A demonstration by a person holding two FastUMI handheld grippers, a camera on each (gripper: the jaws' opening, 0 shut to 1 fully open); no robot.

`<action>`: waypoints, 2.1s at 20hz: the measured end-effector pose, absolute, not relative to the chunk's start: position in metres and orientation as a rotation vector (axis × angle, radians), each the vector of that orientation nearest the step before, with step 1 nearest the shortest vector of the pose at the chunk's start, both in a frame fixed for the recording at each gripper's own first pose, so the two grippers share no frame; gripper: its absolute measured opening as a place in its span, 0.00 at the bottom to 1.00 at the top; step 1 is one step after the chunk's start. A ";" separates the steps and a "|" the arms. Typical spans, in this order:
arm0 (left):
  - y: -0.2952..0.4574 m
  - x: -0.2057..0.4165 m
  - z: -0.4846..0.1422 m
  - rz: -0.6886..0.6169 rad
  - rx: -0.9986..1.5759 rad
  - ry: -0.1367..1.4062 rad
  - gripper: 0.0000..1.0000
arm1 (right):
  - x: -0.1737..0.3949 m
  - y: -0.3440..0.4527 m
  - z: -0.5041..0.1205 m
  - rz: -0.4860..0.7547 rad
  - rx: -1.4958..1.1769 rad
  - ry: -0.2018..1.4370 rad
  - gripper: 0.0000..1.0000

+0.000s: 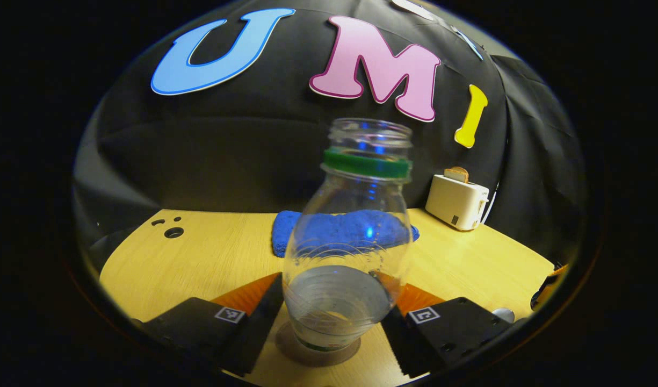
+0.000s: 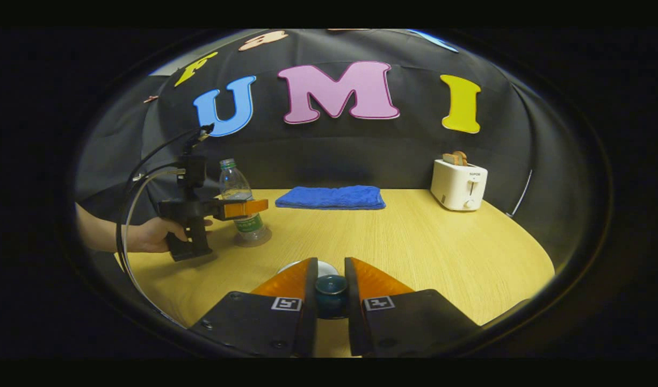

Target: Open the teacup lid with one hand, grasp the water bottle and pour water into the teacup with the other hand; after pouring, place the water bottle on the coaster and then close the teacup lid.

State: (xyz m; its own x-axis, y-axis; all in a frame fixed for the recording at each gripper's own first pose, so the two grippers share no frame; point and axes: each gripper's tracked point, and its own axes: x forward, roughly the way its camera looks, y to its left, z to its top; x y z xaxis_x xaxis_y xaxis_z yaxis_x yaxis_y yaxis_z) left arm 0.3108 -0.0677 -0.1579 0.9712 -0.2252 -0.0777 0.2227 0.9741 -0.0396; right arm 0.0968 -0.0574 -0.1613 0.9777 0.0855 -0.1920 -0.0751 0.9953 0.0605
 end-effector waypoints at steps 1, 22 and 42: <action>-0.068 0.306 -0.152 -0.228 -0.034 0.079 0.96 | 0.097 -0.056 -0.162 0.082 0.053 0.195 0.27; 0.016 0.157 -0.213 -0.100 -0.162 0.321 0.96 | 0.143 -0.021 -0.178 0.129 0.003 0.195 0.27; 0.020 0.112 -0.228 -0.007 -0.398 0.368 0.96 | 0.151 -0.020 -0.193 0.132 -0.002 0.209 0.38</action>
State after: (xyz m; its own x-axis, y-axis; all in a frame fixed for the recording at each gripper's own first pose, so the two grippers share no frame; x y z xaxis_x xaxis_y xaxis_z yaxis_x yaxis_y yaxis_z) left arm 0.1121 0.0202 -0.2279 0.9338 -0.0785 -0.3492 -0.0644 0.9228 -0.3798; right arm 0.1506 -0.0195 -0.1927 0.9696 0.1300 -0.2073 -0.1304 0.9914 0.0119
